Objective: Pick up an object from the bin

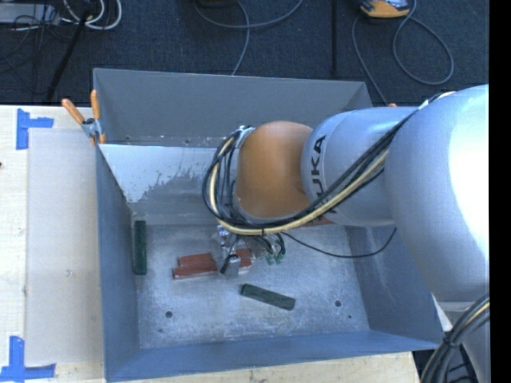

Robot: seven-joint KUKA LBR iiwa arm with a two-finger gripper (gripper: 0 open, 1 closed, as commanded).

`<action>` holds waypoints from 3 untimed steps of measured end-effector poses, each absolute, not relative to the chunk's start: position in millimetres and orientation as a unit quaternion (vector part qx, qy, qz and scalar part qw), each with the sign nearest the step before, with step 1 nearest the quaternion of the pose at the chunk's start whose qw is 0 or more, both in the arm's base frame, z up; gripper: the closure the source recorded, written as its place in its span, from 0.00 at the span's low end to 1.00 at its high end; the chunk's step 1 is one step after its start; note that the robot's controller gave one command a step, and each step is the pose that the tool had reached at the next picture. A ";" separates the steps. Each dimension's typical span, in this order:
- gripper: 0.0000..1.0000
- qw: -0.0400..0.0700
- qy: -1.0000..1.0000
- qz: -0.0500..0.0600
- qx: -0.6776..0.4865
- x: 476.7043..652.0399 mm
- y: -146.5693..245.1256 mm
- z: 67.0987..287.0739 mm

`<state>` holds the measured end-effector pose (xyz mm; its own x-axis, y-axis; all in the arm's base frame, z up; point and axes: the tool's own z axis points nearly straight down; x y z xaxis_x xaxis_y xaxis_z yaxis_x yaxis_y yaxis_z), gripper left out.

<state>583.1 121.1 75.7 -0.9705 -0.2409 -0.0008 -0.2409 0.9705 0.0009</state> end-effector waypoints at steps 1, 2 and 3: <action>0.00 0.001 0.993 0.001 -0.121 581.4 120.7 70.8; 0.00 -0.001 0.993 0.000 -0.118 512.0 111.1 70.1; 0.00 0.001 1.000 0.000 -0.007 571.1 114.4 70.2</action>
Offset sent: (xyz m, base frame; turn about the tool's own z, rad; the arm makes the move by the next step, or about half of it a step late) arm 0.0000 0.0000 0.0000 0.0000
